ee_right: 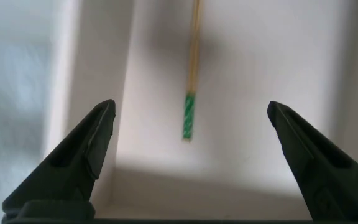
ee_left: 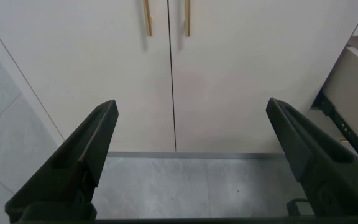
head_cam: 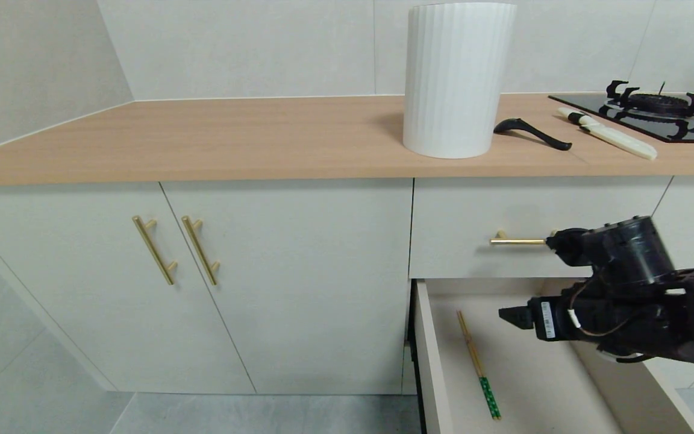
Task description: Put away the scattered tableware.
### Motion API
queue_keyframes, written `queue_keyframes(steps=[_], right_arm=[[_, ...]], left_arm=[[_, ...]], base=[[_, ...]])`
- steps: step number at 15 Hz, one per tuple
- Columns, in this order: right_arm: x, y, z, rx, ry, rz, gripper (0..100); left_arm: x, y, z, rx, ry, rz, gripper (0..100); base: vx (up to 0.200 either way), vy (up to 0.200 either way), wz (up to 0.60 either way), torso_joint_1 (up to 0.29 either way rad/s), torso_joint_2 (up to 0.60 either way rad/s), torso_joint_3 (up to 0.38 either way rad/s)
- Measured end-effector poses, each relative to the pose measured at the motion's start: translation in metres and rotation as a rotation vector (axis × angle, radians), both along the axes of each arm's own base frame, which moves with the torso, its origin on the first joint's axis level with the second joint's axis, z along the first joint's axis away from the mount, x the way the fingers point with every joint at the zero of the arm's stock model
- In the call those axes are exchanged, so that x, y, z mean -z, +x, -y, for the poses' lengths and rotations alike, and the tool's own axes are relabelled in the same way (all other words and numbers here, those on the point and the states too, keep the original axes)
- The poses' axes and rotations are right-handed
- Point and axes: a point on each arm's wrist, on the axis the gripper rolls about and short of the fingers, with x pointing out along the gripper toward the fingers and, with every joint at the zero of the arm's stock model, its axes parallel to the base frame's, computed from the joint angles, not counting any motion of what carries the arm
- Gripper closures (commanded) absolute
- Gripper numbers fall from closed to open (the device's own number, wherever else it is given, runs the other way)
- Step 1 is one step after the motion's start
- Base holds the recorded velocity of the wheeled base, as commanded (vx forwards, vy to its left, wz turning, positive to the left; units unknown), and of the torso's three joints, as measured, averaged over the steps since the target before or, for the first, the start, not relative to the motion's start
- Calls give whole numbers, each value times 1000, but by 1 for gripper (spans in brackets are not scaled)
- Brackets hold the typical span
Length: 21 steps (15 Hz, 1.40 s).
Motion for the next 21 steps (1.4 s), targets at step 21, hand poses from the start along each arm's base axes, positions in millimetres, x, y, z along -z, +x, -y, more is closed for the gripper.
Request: queue_keyframes(steps=[21], right_arm=[[-45, -21, 32, 57, 3, 183, 0]], left_arm=[[0, 0, 0, 0, 0, 0, 0]], base=[[0, 0, 0, 35, -132, -97]])
